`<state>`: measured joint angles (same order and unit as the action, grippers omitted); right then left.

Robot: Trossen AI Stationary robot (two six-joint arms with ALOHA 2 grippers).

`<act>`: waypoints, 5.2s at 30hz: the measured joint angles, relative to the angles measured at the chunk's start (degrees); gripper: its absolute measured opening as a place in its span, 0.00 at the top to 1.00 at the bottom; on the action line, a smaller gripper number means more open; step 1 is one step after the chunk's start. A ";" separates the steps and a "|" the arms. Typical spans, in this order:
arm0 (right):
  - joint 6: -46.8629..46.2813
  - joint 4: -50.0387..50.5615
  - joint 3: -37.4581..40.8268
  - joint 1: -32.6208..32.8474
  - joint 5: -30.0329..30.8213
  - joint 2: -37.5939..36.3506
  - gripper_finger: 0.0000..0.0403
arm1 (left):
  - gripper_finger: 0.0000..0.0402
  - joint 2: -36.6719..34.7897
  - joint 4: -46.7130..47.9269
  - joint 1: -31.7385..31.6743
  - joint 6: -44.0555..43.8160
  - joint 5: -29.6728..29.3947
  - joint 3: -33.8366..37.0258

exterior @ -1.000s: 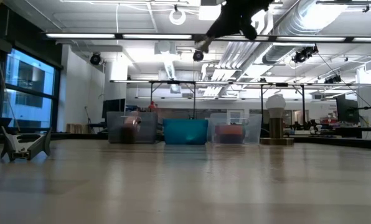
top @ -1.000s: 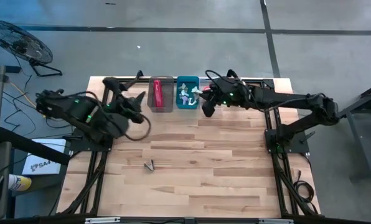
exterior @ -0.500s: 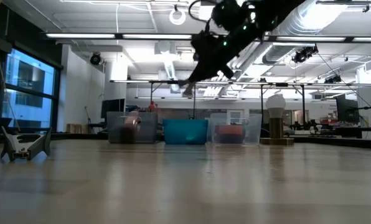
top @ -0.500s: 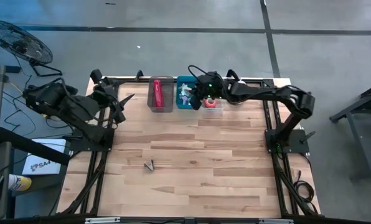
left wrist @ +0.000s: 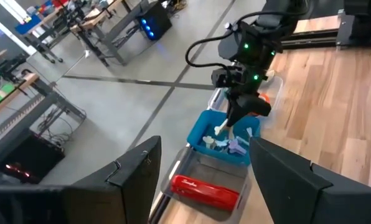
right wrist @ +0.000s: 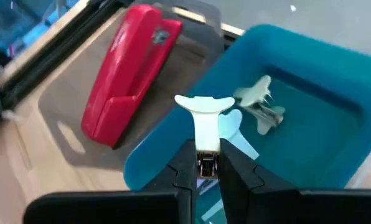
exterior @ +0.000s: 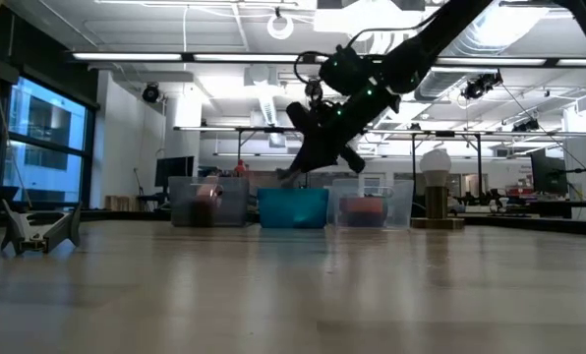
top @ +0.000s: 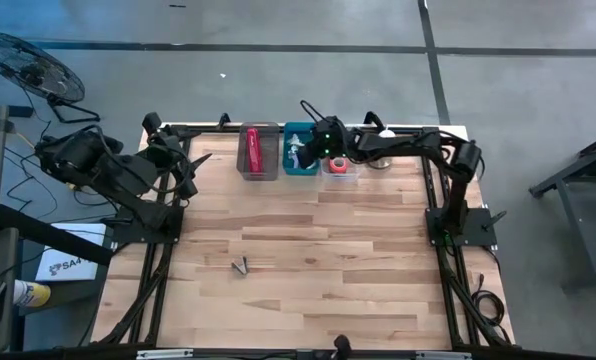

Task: Pick and place Stapler, Stapler remover, tape
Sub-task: Put the gray staple remover into the blue bin, then put the black staple remover into the blue bin

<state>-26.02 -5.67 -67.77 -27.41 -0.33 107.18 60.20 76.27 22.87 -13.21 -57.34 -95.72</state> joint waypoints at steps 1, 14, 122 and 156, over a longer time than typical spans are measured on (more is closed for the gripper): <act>-2.02 0.03 0.00 -0.11 -0.05 0.38 0.92 | 0.41 0.00 0.18 0.00 -0.46 -0.02 0.00; -16.61 3.34 0.00 -1.93 -1.78 0.89 0.75 | 0.41 0.02 0.24 0.00 -0.71 -0.05 0.02; -17.26 43.47 0.00 33.43 16.80 -27.26 0.41 | 0.41 11.82 -15.38 0.02 -80.19 50.49 48.39; -22.55 43.77 0.00 34.31 17.15 -27.24 0.41 | 0.41 18.82 -25.56 5.67 -99.83 56.94 48.35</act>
<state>-48.58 38.10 -67.77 6.90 16.82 79.94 79.02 50.71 28.55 -113.04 -0.40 -47.37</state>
